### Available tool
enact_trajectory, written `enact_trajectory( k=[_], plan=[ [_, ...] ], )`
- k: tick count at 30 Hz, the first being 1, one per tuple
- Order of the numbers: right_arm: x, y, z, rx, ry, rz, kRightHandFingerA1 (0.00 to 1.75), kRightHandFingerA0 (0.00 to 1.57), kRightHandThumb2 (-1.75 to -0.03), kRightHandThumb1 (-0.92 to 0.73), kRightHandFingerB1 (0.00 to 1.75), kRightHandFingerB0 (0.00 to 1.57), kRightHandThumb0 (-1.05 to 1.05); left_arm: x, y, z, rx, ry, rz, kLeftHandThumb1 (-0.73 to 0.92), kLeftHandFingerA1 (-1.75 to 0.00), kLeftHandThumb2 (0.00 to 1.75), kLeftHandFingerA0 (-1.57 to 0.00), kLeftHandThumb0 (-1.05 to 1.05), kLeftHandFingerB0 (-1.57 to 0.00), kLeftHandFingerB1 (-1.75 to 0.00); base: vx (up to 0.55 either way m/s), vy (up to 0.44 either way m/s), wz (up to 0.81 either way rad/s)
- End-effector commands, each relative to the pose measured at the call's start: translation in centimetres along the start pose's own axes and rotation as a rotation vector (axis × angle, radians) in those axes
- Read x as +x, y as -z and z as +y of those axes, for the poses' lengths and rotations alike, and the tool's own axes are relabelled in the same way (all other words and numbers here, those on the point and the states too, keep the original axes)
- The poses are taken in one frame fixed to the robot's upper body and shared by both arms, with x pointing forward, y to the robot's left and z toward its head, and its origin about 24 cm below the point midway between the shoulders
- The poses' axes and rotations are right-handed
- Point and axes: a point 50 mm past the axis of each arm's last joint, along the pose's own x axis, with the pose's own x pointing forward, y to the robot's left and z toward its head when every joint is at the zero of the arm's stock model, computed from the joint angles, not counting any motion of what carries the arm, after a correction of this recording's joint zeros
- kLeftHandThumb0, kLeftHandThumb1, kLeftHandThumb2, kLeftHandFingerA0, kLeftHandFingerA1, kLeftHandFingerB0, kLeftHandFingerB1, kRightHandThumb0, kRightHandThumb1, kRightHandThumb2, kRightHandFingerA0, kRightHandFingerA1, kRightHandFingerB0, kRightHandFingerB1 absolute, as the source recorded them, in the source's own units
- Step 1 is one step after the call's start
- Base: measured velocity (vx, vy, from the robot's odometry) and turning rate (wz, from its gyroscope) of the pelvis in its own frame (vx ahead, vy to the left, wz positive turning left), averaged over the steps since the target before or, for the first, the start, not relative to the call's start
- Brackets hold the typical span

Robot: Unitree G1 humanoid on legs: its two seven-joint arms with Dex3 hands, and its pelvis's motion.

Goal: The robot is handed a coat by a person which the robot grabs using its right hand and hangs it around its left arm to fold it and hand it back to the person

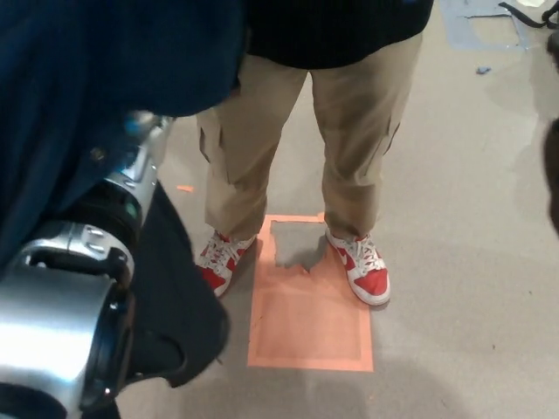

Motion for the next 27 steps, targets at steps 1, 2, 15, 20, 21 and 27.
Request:
enact_trajectory(
  k=[1,2,15,20,21,27],
  plan=[
    [-6.2,2.6,-5.3,0.111,0.104,0.153,0.65,1.2,-0.65,-0.86,0.69,1.13,-0.34,-0.4,-0.6,3.1,-0.087,-0.047,-0.055,0.67,-0.39,1.02,-0.07,-0.8,-0.06,-0.27,0.0,0.0,0.0],
    [-7.2,3.3,-5.4,0.138,0.107,0.175,0.64,1.22,-0.65,-0.86,0.71,1.1,-0.32,-0.5,-0.2,3.2,-0.096,-0.049,-0.05,0.65,-0.4,1.04,-0.04,-0.75,-0.03,-0.3,0.0,0.0,0.0],
    [-21.8,12.3,-1.6,0.257,0.189,0.575,0.68,1.21,-0.66,-0.79,0.63,1.2,-0.4,-1.1,0.9,4.6,-0.114,-0.082,-0.042,0.65,-0.43,1.02,-0.04,-0.77,-0.03,-0.31,0.0,0.0,0.0],
    [-27.8,14.1,3.5,0.33,0.123,0.719,0.65,1.2,-0.67,-0.84,0.72,1.13,-0.31,-1.2,1.2,4.8,-0.126,-0.093,-0.037,0.64,-0.44,1.0,-0.07,-0.76,-0.01,-0.36,0.0,0.0,0.0],
    [-28.9,14.4,4.5,0.373,0.126,0.742,0.64,1.18,-0.66,-0.85,0.7,1.13,-0.28,-1.3,1.3,4.9,-0.128,-0.095,-0.038,0.65,-0.46,1.0,-0.11,-0.77,0.0,-0.36,0.0,0.0,0.0],
    [-35.2,16.5,7.8,0.395,0.153,0.93,0.65,1.16,-0.66,-0.88,0.75,1.1,-0.24,-1.5,1.2,5.7,-0.137,-0.112,-0.046,0.48,-0.49,1.05,0.0,-0.37,0.0,-0.48,0.0,0.0,0.0]
  ],
)
